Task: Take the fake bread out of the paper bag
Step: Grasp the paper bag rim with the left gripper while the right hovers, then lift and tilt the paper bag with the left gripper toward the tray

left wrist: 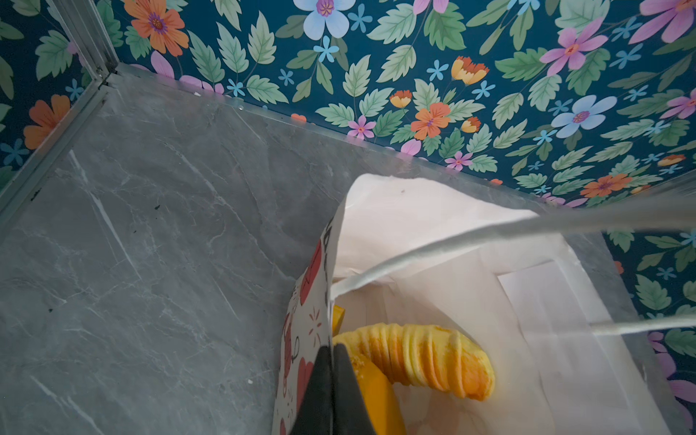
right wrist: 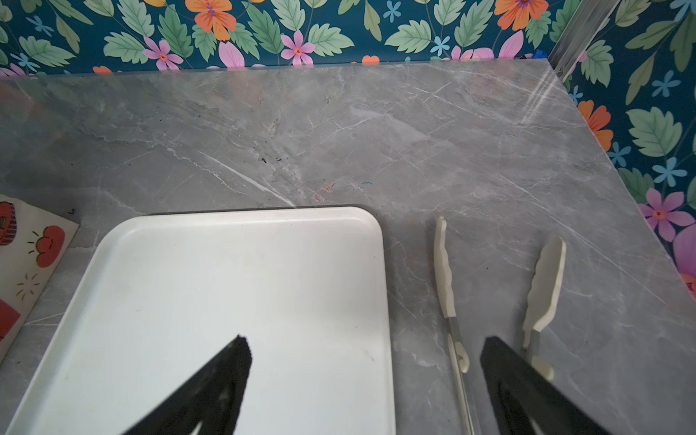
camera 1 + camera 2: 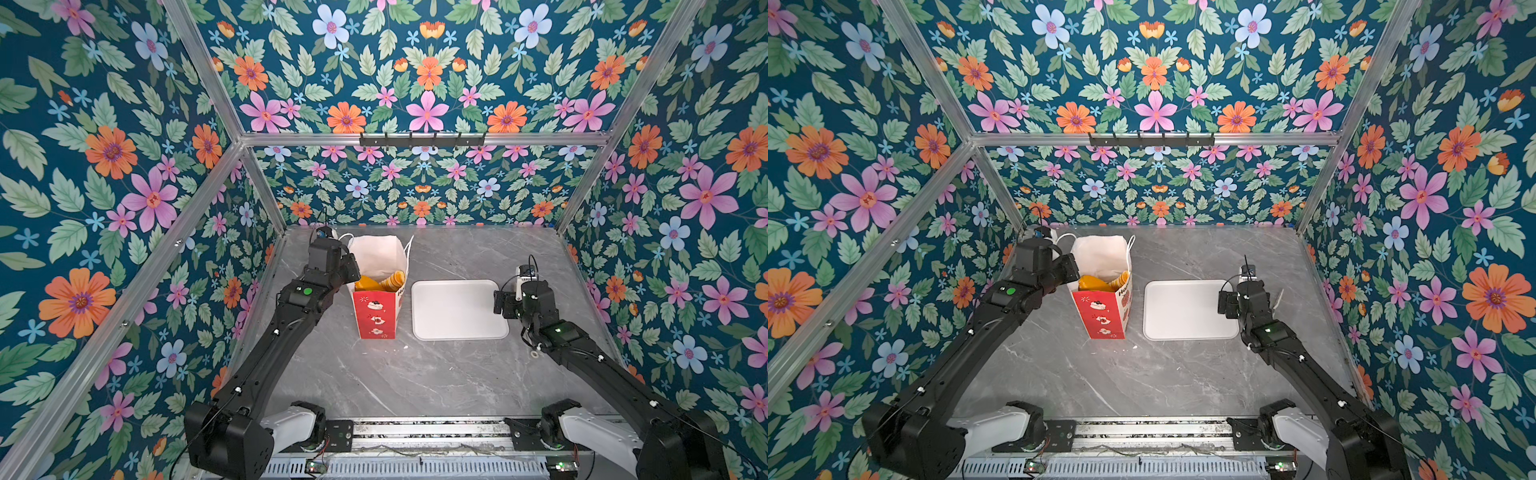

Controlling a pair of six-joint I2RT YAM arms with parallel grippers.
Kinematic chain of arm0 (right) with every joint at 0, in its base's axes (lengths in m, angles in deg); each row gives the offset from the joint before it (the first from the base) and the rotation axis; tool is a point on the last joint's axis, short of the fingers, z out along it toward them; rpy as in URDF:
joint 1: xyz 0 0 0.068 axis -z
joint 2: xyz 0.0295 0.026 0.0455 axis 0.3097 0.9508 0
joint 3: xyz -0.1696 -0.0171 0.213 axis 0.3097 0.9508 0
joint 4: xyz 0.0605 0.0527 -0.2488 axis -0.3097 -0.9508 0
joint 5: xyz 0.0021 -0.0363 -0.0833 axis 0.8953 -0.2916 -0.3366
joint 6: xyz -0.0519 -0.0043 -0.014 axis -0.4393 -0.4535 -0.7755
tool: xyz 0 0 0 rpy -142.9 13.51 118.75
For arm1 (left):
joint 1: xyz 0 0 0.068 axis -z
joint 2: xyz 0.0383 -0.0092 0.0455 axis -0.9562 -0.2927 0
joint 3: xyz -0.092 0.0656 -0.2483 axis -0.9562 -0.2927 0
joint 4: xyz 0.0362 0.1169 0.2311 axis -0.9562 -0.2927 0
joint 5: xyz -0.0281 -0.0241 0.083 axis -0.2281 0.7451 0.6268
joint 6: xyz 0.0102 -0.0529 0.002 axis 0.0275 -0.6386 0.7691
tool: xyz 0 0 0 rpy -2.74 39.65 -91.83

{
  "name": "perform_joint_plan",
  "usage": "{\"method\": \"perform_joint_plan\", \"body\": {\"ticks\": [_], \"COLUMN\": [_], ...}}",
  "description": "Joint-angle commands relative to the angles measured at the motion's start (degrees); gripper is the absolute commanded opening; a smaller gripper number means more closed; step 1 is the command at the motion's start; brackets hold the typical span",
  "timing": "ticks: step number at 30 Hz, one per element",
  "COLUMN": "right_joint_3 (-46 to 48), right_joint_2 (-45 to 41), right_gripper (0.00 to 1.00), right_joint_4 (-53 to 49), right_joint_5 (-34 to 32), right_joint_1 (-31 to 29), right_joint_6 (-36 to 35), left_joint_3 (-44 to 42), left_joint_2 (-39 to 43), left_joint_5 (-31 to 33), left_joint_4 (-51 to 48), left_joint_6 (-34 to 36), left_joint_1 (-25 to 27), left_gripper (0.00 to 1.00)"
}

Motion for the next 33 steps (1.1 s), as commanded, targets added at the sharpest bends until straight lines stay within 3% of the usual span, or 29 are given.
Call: {"method": "perform_joint_plan", "body": {"ticks": [1,6,14,20,27,33], "right_joint_3": [-0.5,-1.0,-0.9,0.5,1.5,1.4], "right_joint_2": [0.2,-0.1,-1.6,-3.2,-3.9,-3.5], "right_gripper": [0.96,0.96,0.96,0.96,0.96,0.96], "right_joint_4": [0.6,-0.4,-2.2,-2.8,-3.4,-3.1], "right_joint_5": [-0.3,-0.7,-1.8,-1.2,-0.3,0.2], "right_joint_1": [-0.1,0.0,0.0,0.0,0.0,0.0], "right_joint_6": [0.2,0.1,0.4,1.3,2.4,2.9], "left_joint_3": [3.0,10.2,22.0,35.9,53.2,60.1], "left_joint_2": [-1.5,-6.4,-16.3,-27.3,-39.2,-42.0], "left_joint_5": [2.1,3.6,-5.1,-11.8,-10.2,-9.1], "left_joint_4": [-0.1,1.1,3.8,-1.2,-11.3,-12.9], "left_joint_6": [4.4,12.8,28.6,38.1,45.6,48.4], "left_joint_1": [0.0,-1.3,-6.6,-10.1,-10.8,-10.9], "left_gripper": [0.00,0.00,0.00,0.00,0.00,0.00]}}
